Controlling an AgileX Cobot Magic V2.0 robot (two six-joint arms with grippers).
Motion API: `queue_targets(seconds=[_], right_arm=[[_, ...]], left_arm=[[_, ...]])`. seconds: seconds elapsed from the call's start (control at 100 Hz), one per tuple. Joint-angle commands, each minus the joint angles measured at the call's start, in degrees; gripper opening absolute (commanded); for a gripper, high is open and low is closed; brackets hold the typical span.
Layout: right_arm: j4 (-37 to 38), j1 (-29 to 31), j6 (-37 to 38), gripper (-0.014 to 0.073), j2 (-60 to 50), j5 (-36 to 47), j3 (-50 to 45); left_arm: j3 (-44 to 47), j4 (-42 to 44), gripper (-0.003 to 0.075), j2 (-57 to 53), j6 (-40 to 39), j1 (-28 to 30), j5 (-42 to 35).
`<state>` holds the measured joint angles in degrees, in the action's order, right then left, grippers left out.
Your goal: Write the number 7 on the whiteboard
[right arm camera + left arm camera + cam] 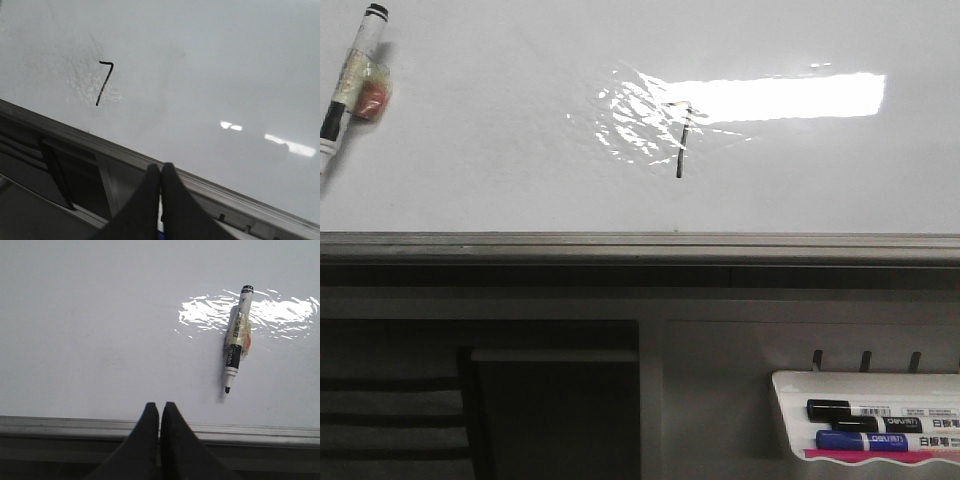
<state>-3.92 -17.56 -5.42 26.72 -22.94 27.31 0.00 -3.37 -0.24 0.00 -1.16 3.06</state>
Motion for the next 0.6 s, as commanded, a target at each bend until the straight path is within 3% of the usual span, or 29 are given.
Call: queue_targets(seconds=[0.0,0.15,0.44,0.59], right_arm=[[0.29,0.31,-0.33,-0.0071,0.1,4.19,1.41],[0.55,0.78,-0.33,-0.0071,-2.14,4.78,-0.03],[-0.12,16.83,-0.59,-0.0071,-18.0,17.15,-14.84],[-0.12,19.69,-0.59,-0.0071,-23.57,21.46,-21.94]], left_arm=[[1.95,0.05,-0.002,-1.71,-0.71,0.07,-3.93],[1.95,0.05,-0.002,-1.71,-0.71,0.07,-3.93],[1.95,0.05,-0.002,-1.71,-0.71,0.18,-3.93],[1.95,0.05,-0.002,-1.71,-0.71,0.18,-3.93]])
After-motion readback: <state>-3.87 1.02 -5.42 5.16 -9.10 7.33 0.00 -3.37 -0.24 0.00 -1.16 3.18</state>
